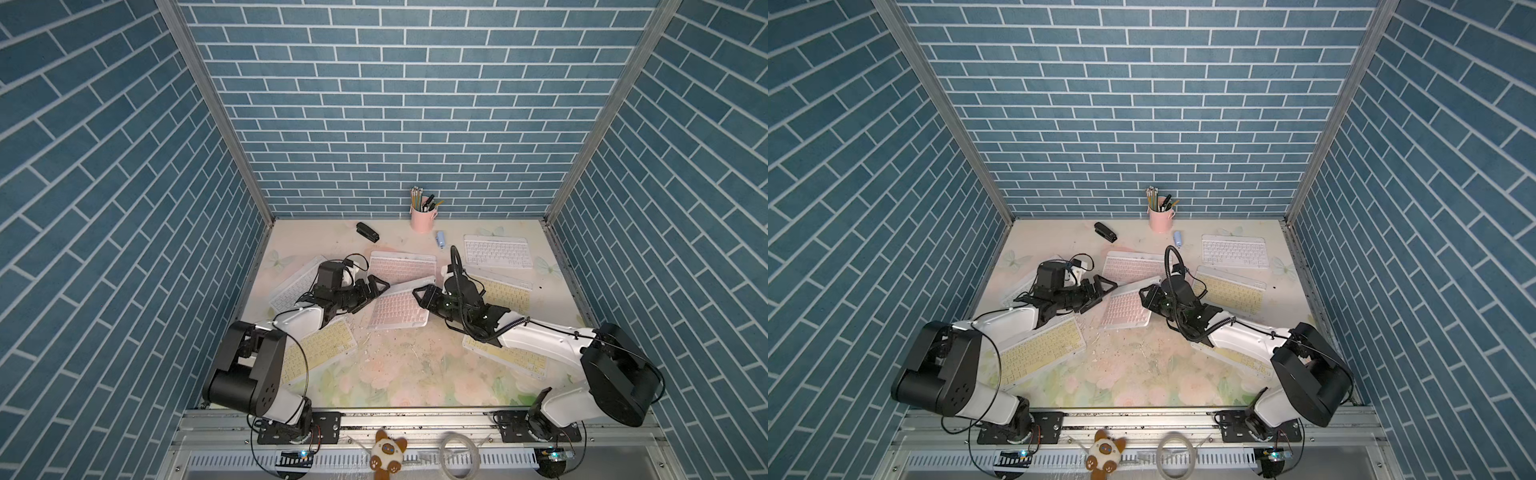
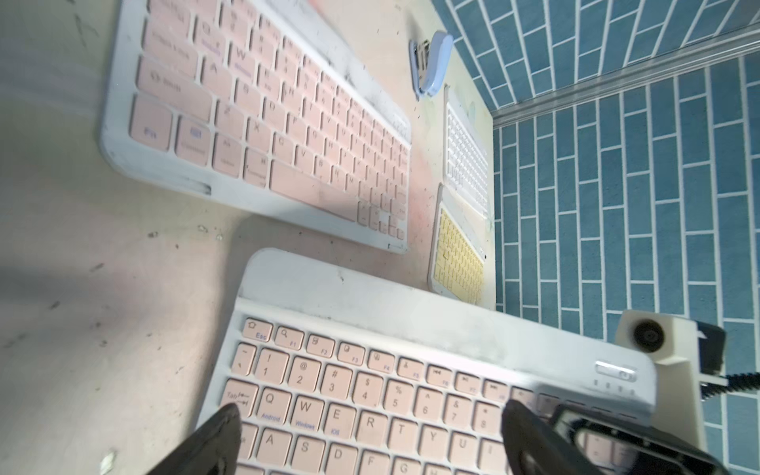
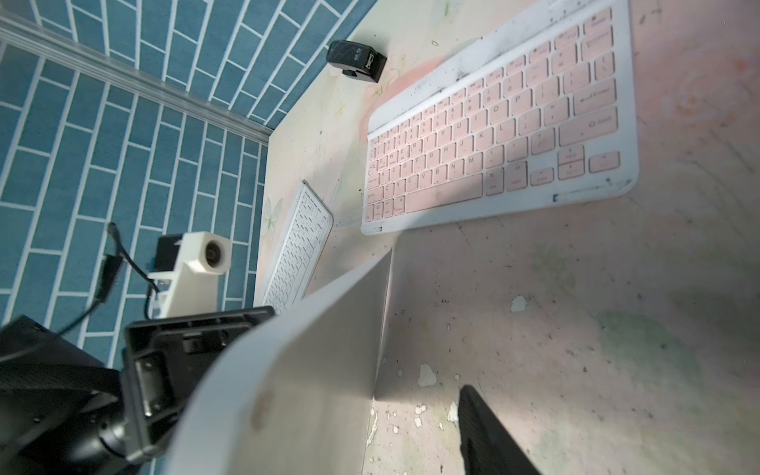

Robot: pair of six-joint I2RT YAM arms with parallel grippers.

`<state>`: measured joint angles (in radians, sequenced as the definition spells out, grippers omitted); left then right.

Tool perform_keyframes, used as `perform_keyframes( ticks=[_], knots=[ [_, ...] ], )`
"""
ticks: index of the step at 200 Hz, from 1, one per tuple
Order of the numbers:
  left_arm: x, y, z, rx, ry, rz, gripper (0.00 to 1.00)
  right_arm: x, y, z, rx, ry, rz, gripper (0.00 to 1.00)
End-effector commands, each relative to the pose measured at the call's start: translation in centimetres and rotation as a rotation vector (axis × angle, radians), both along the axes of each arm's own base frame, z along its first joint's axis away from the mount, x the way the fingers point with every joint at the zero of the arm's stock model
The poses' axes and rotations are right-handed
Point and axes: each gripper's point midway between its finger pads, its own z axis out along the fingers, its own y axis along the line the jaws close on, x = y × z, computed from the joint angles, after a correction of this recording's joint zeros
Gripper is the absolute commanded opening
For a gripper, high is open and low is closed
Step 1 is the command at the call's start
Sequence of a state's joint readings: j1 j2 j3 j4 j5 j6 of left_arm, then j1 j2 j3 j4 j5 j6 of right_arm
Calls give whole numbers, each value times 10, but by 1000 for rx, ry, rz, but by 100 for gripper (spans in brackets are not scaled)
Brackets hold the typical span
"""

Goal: Stack the numeric keypads
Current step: Pick up the numeric keypad from the center of the board.

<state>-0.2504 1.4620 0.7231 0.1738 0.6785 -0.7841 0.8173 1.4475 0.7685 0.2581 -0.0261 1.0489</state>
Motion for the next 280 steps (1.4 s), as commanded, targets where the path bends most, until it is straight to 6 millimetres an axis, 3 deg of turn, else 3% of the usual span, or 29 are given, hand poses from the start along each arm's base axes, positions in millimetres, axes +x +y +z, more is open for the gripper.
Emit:
perform_keyframes(
  ticks=[1, 37, 73, 119, 150, 186, 203, 229, 253, 269, 280],
  knots=[
    [3, 7, 28, 11, -41, -6, 100, 4, -13, -3, -101, -66, 74, 0],
    [6, 8, 33, 1, -45, -3, 99, 6, -15, -15, -126, -1, 154, 0],
    [4, 0, 8, -58, 8, 16, 100, 2, -14, -15, -112, 33, 198, 4],
    [1, -21, -28, -131, 80, 13, 100, 0, -3, -8, -58, 88, 246, 27],
    [-1, -29, -39, -137, 103, 6, 100, 2, -4, -4, -51, 103, 242, 46],
    [-3, -31, -44, -129, 112, 0, 100, 10, -17, -8, -166, 103, 227, 72],
    [-3, -31, -45, -123, 120, -4, 100, 9, -10, -1, -108, 123, 281, 77],
    [-7, -35, -50, -113, 132, -18, 100, 8, 0, 2, -53, 131, 331, 76],
    [-8, -35, -56, -112, 138, -14, 99, 6, 12, -3, 35, 169, 349, 62],
    [-9, -35, -59, -113, 140, -13, 100, 5, 12, -9, 32, 187, 345, 41],
    [-9, -35, -59, -112, 142, -13, 100, 5, 10, -8, 33, 180, 335, 37]
  ],
)
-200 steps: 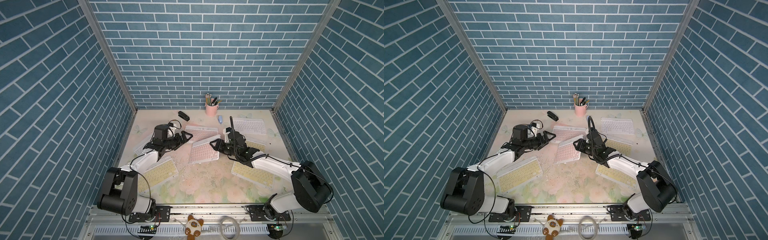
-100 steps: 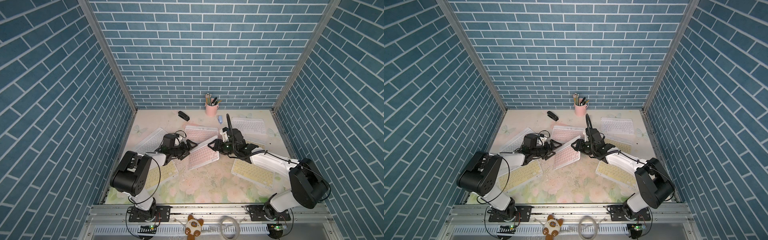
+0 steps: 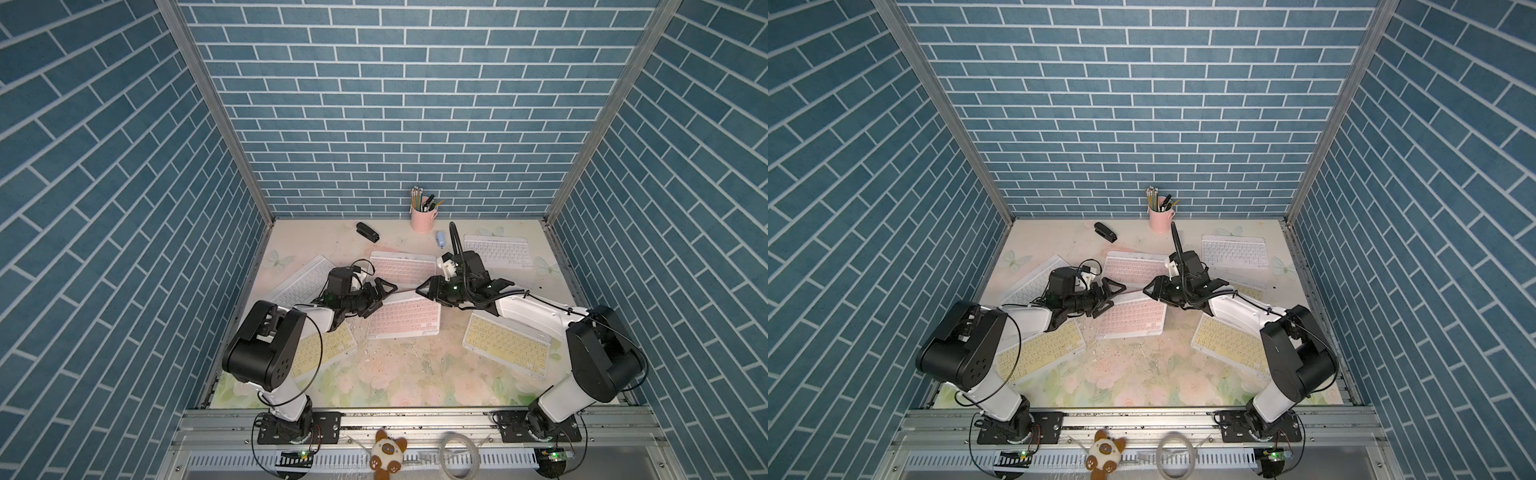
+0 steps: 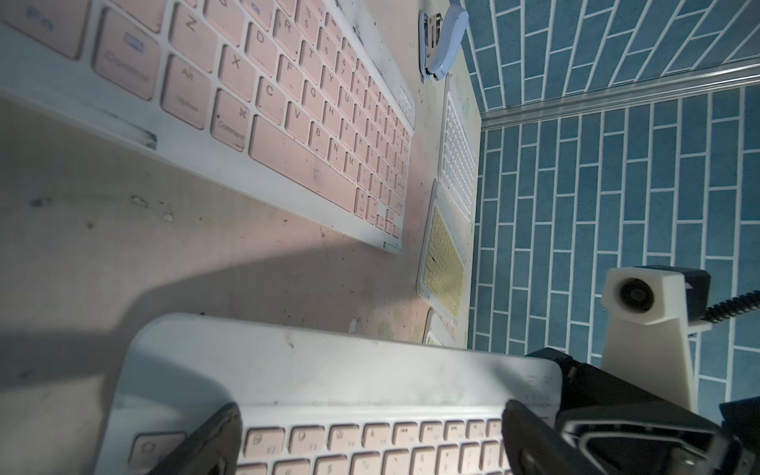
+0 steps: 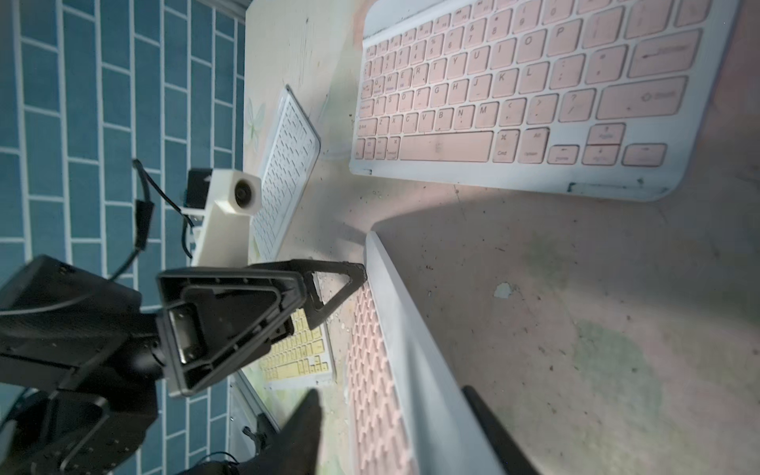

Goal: Stack the numeric keypads
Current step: Pick up the numeric keypad from the center of the board, then place the numeric keypad at the numeric keypad.

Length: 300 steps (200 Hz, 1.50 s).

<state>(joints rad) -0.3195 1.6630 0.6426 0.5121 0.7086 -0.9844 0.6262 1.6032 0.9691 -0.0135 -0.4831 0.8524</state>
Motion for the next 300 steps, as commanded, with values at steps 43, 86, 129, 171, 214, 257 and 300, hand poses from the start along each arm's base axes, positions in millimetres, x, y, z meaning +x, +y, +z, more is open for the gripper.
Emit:
perform_keyframes(
  ticks=[43, 86, 129, 171, 214, 257, 300],
  knots=[
    [-7, -3, -13, 13, 36, -20, 100, -4, 1, 18, 21, -47, 12, 17],
    [0, -4, 5, 7, 13, -24, 99, -2, -10, 25, -32, -104, 2, 0],
    [18, 12, 71, 55, -90, -14, 99, 20, -12, 50, 7, -205, 7, 0],
    [33, 45, 118, 58, -152, 51, 100, 62, -8, 94, 116, -350, 23, 0],
    [44, 52, 114, 55, -137, 64, 100, 106, 4, 115, 245, -427, 53, 0],
    [56, 47, 102, 20, -115, 64, 100, 152, 16, 95, 335, -401, 74, 0],
    [59, 47, 91, 25, -96, 56, 100, 168, 19, 64, 358, -359, 103, 0]
  ],
)
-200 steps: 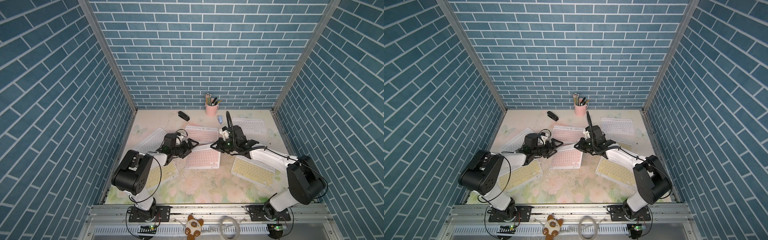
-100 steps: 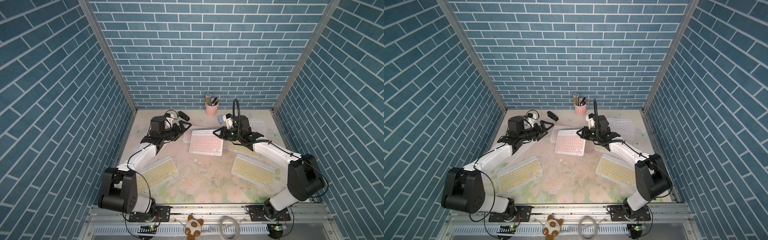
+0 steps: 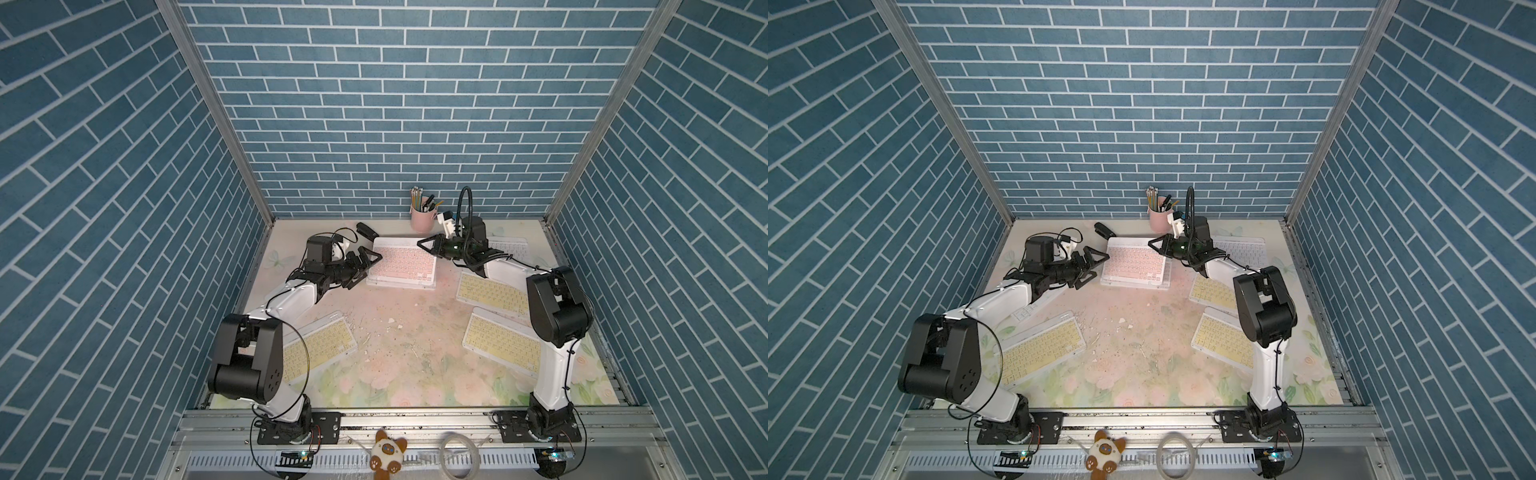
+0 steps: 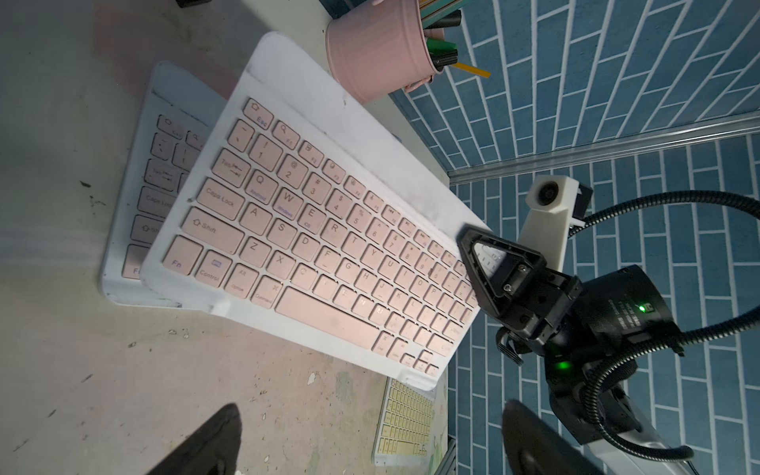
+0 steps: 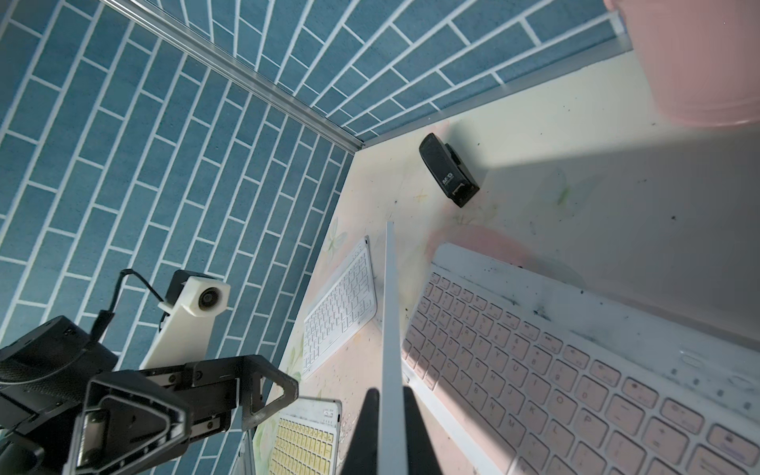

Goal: Stack the numeric keypads
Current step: Place the numeric keypad at the numeric keypad.

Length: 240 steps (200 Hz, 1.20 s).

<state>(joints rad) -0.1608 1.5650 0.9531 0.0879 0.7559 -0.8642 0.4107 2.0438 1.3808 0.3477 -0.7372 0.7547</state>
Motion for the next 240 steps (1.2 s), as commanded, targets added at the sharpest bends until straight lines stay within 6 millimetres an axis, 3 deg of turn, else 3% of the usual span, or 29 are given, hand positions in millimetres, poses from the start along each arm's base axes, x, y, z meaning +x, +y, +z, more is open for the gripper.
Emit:
perform_keyframes(
  ticks=[1, 70, 73, 107, 204, 240],
  knots=[
    [5, 0, 4, -9, -26, -12, 100, 6, 7, 26, 98, -65, 64, 0],
    [4, 3, -8, 29, -7, -20, 99, 21, -4, -1, 154, 10, 99, 0],
    [4, 3, -9, 30, -6, -19, 100, 21, -4, -15, 149, 38, 104, 0],
    [6, 3, -15, 33, 7, -16, 100, 21, -2, -39, 148, 96, 129, 0],
    [5, 3, -25, 37, 23, -22, 100, 27, -7, -84, 71, 169, 110, 1],
    [4, 3, -28, 36, 28, -25, 99, 27, -10, -97, 39, 184, 104, 11]
  ],
)
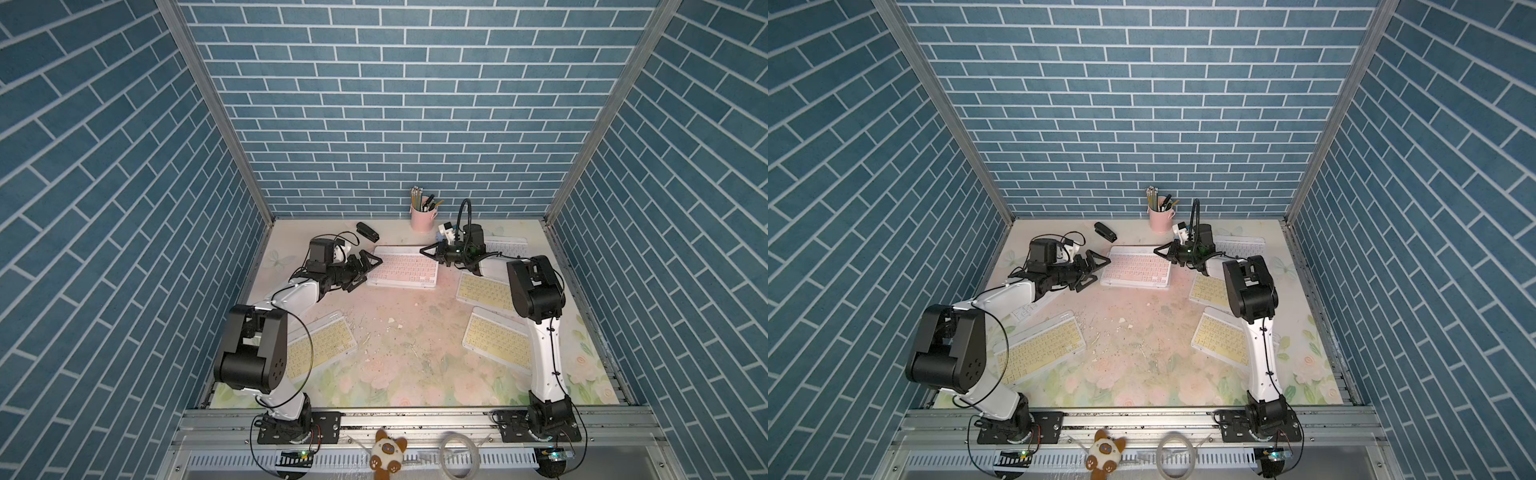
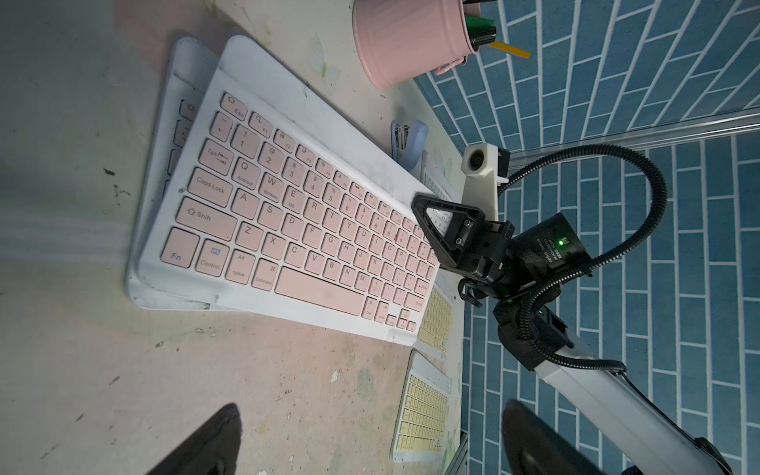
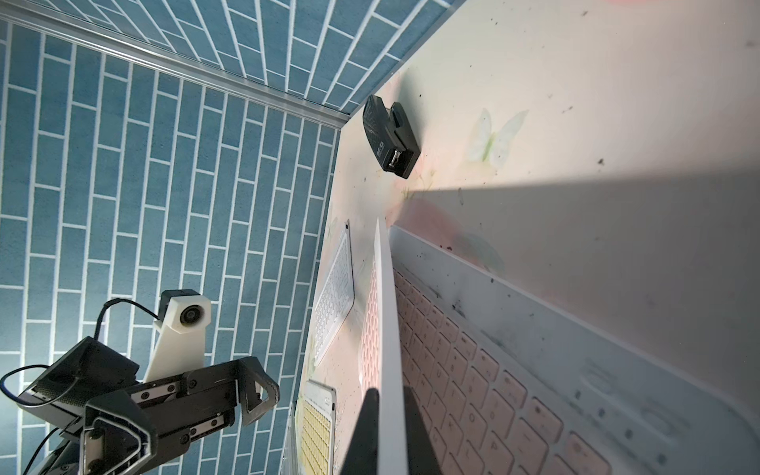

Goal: Stack the numeric keypads
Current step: Place the numeric keypad at the numeric keypad.

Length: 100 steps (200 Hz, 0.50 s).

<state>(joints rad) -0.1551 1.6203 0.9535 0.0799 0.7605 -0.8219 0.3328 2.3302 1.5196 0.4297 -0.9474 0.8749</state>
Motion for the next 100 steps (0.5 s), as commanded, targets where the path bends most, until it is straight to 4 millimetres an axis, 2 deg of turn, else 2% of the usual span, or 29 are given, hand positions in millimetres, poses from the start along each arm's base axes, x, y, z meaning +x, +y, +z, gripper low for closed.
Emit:
perform_keyframes(
  ticks=[1, 47, 100],
  knots=[
    [2, 1, -4, 7, -4, -8, 99, -2, 0, -22, -54, -22, 31, 11],
    [0, 1, -5, 7, -1, -14, 100, 2, 1, -33, -76, -9, 38, 23],
    [2, 0, -10, 8, 7, -16, 100, 4, -5, -40, -103, -11, 37, 31]
  ],
)
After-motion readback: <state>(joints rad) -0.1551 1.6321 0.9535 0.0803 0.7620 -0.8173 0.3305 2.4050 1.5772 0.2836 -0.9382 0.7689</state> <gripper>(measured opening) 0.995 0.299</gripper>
